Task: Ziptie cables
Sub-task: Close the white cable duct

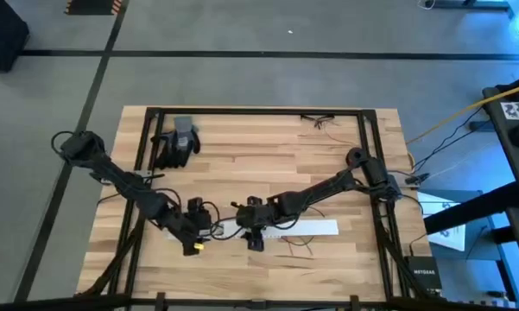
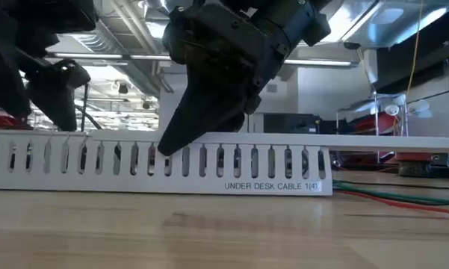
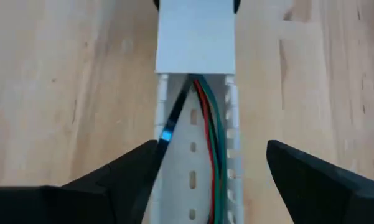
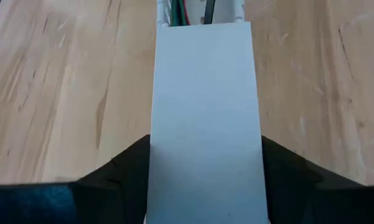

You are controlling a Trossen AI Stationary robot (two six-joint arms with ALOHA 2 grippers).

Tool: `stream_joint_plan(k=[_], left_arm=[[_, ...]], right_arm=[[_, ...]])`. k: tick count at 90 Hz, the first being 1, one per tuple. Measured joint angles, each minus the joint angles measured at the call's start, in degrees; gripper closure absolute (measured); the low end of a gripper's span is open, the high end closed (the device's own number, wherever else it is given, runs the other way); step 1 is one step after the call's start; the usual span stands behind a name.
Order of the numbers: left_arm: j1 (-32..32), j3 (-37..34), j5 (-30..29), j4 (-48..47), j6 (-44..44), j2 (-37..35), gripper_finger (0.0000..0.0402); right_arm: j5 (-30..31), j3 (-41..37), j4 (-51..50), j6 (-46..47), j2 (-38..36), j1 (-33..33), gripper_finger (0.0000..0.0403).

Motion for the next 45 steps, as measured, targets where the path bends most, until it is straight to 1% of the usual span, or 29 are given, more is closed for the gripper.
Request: stream_joint_plan(k=[11, 19, 36, 45], left_arm=[[-0.17, 0.02, -0.43, 1.93, 0.24, 0.97, 0.0108], [-0.23, 0.02, -1.57, 1.65, 0.46, 2.82, 0.0108], [-0.17, -0.02, -1.36, 2.02, 0.86, 7.37, 0.0108], [-0.19, 0.01, -1.51, 2.15, -0.09, 9.30, 0.0117]], right_arm=[[0.00, 0.00, 0.00, -0.04, 0.00, 0.00, 0.0173], [0.05, 0.00, 0.00, -0.09, 0.00, 0.00, 0.0173], [0.09, -0.02, -0.02, -0.22, 0.00, 0.00, 0.0173], [0.13, -0.04, 0.01, -0.22, 0.00, 0.00, 0.0173]])
